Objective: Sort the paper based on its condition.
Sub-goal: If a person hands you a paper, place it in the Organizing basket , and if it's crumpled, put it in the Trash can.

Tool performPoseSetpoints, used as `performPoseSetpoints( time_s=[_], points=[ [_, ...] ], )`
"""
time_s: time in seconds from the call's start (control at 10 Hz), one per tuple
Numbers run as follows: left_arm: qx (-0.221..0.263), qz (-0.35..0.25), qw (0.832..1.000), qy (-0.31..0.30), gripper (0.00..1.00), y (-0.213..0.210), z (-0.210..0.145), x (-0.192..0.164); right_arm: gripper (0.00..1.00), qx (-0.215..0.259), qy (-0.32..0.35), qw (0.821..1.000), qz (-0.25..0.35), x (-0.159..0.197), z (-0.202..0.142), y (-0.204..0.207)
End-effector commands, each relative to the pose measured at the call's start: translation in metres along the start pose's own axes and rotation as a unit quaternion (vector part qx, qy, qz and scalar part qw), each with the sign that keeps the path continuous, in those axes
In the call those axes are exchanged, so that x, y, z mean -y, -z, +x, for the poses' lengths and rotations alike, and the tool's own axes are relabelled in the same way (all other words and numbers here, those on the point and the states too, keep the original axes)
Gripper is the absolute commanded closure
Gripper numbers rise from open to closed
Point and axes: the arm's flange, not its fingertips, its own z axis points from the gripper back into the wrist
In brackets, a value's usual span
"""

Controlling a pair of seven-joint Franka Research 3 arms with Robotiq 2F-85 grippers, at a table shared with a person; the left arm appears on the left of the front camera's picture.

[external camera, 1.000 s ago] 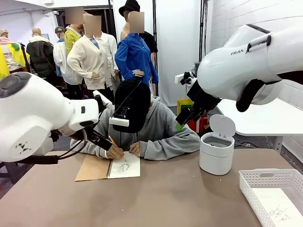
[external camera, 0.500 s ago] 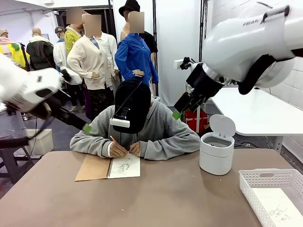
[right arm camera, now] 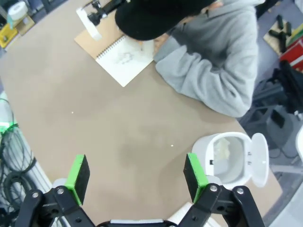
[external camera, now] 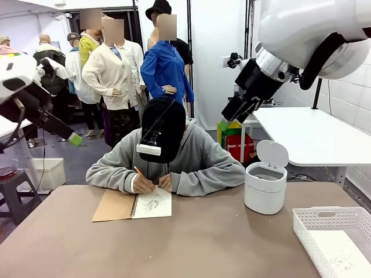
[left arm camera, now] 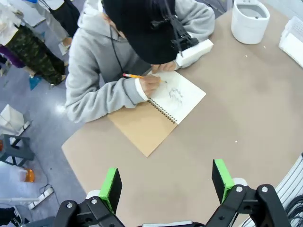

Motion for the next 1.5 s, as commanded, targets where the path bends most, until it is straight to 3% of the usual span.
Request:
performPoseSetpoints(
  time_s=[0.0, 0.2, 0.3, 0.4, 0.9, 1.1, 1.4],
  points=[
    [0.009, 0.006, 1.000, 0.000, 0.00, -0.013, 0.006, -0.016, 0.00, -0.001, -0.008, 1.000, -0.008, 0.008, 0.003, -0.006],
    [0.025, 0.022, 0.999, 0.001, 0.00, -0.020, 0.012, -0.016, 0.00, -0.002, -0.013, 1.000, -0.020, 0.006, 0.005, -0.012],
    [0.014, 0.097, 0.995, 0.004, 0.00, -0.011, 0.012, -0.005, 0.00, 0.006, -0.017, 1.000, -0.016, 0.003, 0.003, -0.010],
    [0.019, 0.015, 1.000, -0.009, 0.00, -0.021, 0.010, -0.014, 0.00, 0.007, 0.000, 1.000, -0.013, 0.007, 0.005, -0.011],
    [0.019, 0.031, 0.999, -0.008, 0.00, -0.020, 0.012, -0.013, 0.00, 0.008, 0.000, 1.000, -0.015, 0.006, 0.005, -0.013],
    [0.038, -0.040, 0.998, -0.025, 0.00, -0.026, 0.025, -0.010, 0.00, 0.002, 0.015, 1.000, 0.015, -0.007, 0.005, -0.023],
    [0.036, -0.060, 0.997, -0.019, 0.00, -0.030, 0.031, -0.009, 0.00, -0.005, 0.012, 1.000, 0.016, -0.023, 0.006, -0.039]
  ],
)
